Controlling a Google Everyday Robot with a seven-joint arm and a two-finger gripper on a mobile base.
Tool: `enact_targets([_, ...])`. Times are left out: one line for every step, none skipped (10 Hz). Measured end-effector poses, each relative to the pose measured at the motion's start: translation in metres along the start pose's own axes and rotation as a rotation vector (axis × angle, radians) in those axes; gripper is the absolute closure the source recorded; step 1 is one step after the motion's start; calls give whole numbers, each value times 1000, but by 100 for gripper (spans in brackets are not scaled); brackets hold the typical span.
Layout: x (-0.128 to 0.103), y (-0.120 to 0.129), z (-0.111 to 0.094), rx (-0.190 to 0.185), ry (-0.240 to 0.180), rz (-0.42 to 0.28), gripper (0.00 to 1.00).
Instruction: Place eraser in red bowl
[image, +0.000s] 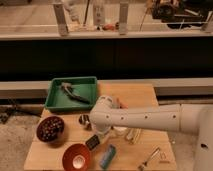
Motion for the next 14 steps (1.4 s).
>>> enact_targets([-1,-1,-8,-3,6,0,100])
enact_targets([-3,-1,-15,-2,9,0,100])
enact_targets([-10,-5,-27,9,13,-21,100])
enact_targets([-20,-10,-33,21,13,-50,100])
enact_targets([-29,-12,-39,32,8,-81,100])
enact_targets([-35,-13,-42,38,3,-108,100])
enact_targets([-41,-14,-45,43,-1,-133,100])
enact_targets([-53,-15,-45,35,-11,-166,100])
enact_targets([-64,-17,-42,28,-19,-193,100])
enact_targets([-80,-19,-33,18,-24,-233,100])
enact_targets([-93,-22,-29,11,-23,-267,100])
enact_targets([-106,-24,-28,3,-25,-297,100])
enact_targets([-114,-23,-28,-4,-24,-312,96])
enact_targets([-118,-21,-28,-7,-21,-321,90])
